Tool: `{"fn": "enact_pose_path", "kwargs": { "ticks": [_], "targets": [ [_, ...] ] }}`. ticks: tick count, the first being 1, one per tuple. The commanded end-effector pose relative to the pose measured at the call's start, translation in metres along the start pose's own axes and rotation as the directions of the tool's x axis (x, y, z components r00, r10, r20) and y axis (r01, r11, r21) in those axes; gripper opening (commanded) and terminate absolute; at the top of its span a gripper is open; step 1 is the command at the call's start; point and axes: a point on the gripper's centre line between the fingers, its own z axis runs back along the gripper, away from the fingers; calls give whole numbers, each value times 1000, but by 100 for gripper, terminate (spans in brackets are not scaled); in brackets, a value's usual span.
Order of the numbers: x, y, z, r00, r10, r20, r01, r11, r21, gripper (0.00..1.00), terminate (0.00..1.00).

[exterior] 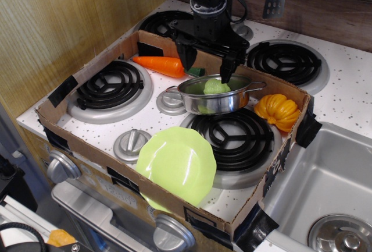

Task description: Take broccoli out of pan

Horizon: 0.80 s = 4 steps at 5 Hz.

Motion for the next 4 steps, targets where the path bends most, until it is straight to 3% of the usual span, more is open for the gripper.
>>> {"fn": "enact_pose_path", "kwargs": {
  "ticks": [1,3,4],
  "targets": [
    [15,-3,6,1000,10,15,-10,1000,-11,100,0],
    [19,-11,9,999,48,4,-48,999,-11,100,0],
    [3,-16,8,998,61,2,-61,998,-19,100,0]
  ]
}}
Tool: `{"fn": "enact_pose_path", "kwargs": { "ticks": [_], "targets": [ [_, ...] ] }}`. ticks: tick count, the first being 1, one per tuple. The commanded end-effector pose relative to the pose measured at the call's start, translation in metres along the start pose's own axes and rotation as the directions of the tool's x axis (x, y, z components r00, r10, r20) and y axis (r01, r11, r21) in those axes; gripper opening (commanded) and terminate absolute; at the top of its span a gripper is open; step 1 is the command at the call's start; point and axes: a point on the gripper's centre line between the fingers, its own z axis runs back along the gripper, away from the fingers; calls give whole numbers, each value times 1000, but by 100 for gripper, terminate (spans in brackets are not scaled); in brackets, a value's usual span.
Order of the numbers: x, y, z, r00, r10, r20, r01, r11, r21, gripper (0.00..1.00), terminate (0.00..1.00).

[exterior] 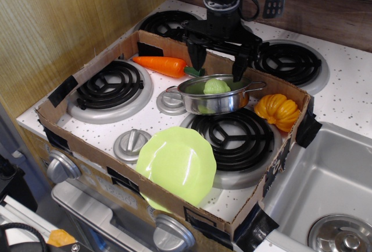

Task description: Take broccoli out of pan

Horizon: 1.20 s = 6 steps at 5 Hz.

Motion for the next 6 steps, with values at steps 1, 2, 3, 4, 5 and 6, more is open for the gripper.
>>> {"fn": "enact_pose_path", "kwargs": {
  "ticks": [1,2,3,4,5,6],
  "targets": [
    [-20,-11,14,999,35,21,-35,999,2,100,0],
    [-20,-9,9,999,42,30,-42,999,-8,100,0],
    [-19,-10,7,999,26,31,-26,1000,-17,100,0],
    [-13,-10,6,999,16,49,-15,1000,-14,100,0],
    [-11,-9,-1,996,-6,84,7,1000,-19,100,0],
    [-7,-9,-6,994,-31,109,34,999,-28,100,0]
  ]
}}
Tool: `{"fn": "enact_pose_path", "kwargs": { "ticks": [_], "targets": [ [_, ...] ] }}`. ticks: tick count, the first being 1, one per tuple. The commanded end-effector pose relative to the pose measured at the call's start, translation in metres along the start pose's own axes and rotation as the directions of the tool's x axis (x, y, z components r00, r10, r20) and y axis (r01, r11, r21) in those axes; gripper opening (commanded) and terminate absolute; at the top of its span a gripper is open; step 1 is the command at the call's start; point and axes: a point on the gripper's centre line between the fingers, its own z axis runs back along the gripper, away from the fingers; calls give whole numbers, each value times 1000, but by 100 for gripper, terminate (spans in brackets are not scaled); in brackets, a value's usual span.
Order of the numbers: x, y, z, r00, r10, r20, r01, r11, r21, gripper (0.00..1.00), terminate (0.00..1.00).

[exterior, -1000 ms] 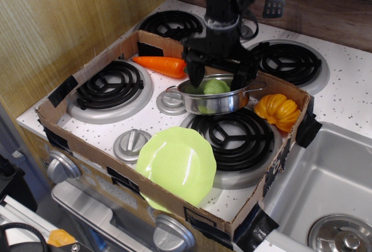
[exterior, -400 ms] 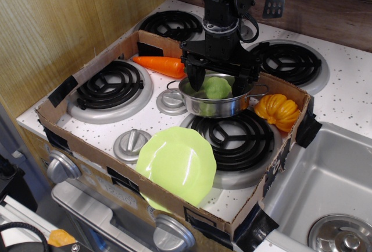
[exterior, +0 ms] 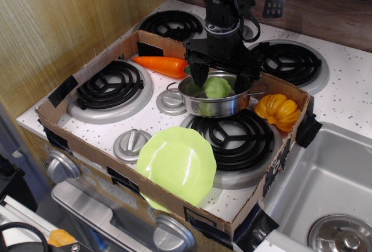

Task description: Take broccoli out of pan

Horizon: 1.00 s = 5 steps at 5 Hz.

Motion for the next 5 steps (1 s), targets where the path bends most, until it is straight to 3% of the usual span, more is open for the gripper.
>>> {"fn": "enact_pose_path", "kwargs": {
  "ticks": [1,2,3,4,5],
  "targets": [
    [11,2,-2,998,-18,55,19,1000,-17,100,0],
    [18,2,-4,999,1,51,0,1000,-16,0,0],
    [24,0,5,999,-3,36,3,1000,17,0,0],
    [31,1,27,1000,-19,2,19,999,27,0,0],
    [34,6,55,1000,-29,8,29,997,77,0,0]
  ]
}}
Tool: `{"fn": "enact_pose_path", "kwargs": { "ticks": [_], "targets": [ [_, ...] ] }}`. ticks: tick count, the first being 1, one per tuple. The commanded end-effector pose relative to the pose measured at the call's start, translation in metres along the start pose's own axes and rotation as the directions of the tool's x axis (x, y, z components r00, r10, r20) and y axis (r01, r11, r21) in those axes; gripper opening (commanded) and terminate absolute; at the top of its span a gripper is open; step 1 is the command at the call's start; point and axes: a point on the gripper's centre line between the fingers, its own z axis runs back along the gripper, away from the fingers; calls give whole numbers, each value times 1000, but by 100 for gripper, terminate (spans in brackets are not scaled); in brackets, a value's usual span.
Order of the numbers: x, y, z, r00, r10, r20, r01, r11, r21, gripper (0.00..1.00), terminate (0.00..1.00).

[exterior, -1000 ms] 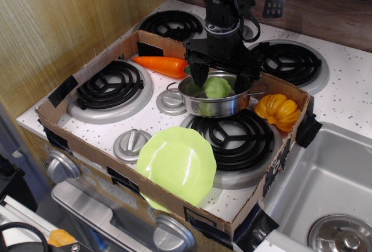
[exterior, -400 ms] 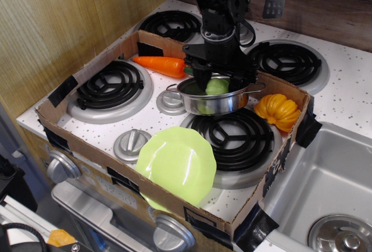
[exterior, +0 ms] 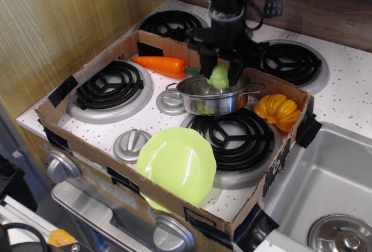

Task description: Take broccoli out of pan

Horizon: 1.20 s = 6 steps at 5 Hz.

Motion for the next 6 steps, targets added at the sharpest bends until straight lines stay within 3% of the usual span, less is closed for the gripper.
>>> {"fn": "enact_pose_path", "kwargs": {
  "ticks": [1,2,3,6],
  "targets": [
    [7,22,81,995,-32,98,21,993,118,0,0],
    [-4,48,92,990,-33,136,10,986,166,0,0],
    [-14,77,82,991,-41,128,21,989,147,0,0],
    [-54,126,7,974,-31,224,14,997,76,0,0]
  ]
}}
